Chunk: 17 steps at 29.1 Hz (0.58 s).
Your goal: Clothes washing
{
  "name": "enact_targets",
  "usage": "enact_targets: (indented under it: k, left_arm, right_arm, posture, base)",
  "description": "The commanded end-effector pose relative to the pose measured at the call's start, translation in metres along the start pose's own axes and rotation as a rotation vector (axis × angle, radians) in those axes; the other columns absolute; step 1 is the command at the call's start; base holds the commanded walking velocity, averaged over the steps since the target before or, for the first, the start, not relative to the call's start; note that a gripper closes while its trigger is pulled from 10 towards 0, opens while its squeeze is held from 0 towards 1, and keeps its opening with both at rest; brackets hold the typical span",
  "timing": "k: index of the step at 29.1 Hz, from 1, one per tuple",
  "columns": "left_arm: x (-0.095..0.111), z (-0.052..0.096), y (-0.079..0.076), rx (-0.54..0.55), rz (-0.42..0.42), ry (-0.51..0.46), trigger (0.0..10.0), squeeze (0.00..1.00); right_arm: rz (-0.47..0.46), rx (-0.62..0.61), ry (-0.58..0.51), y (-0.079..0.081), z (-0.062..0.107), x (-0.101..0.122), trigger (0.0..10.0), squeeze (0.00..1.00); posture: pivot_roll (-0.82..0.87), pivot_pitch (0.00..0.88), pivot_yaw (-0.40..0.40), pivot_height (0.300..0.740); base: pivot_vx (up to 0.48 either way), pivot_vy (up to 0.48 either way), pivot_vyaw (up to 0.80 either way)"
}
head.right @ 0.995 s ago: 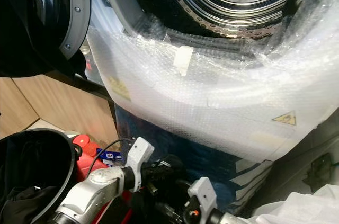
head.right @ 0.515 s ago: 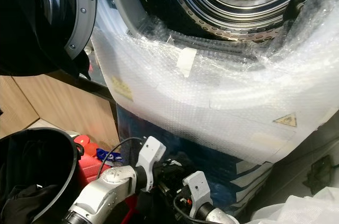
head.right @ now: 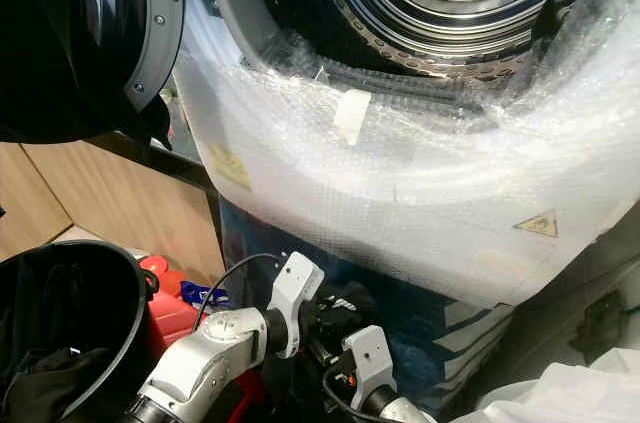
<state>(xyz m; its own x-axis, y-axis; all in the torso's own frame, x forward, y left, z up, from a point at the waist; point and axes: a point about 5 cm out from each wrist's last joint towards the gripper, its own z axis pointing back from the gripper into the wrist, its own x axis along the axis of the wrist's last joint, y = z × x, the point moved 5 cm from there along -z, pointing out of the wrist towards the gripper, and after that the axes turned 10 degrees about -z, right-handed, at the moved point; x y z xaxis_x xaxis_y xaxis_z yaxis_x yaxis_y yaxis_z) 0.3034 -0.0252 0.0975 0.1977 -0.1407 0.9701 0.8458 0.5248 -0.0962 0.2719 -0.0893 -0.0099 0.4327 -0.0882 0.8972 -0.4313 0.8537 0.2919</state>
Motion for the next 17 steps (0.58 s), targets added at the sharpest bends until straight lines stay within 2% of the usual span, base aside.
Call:
enact_targets:
  k: [1,7,10,12,17]
  left_arm:
    - [0.025,-0.006,-0.019,-0.083,-0.026,-0.077,0.0,0.00]
    - [0.030,-0.005,-0.023,-0.104,-0.024,-0.090,0.0,0.00]
    - [0.032,-0.003,-0.025,-0.117,-0.023,-0.095,0.0,0.00]
    - [0.032,-0.003,-0.025,-0.120,-0.028,-0.088,0.0,0.00]
    - [0.034,-0.001,-0.026,-0.124,-0.018,-0.090,0.0,0.00]
  right_arm:
    - [-0.013,-0.042,0.020,-0.003,-0.004,-0.006,10.0,0.00]
    - [-0.029,-0.060,-0.011,-0.003,-0.011,0.001,10.0,0.00]
    - [-0.054,-0.084,-0.072,-0.005,-0.015,0.011,10.0,0.00]
    - [-0.112,-0.095,-0.176,-0.007,-0.016,0.029,10.0,0.00]
    - [-0.118,-0.060,-0.220,-0.003,-0.015,0.038,10.0,0.00]
  posture:
    - [-0.04,0.058,-0.024,0.740]
    - [-0.03,0.063,-0.023,0.740]
    - [-0.03,0.063,-0.023,0.740]
    - [-0.03,0.064,-0.023,0.740]
    - [-0.03,0.065,-0.021,0.740]
  base:
    - [0.000,0.000,0.00]
    - [0.000,0.000,0.00]
    - [0.000,0.000,0.00]
    - [0.000,0.000,0.00]
    - [0.000,0.000,0.00]
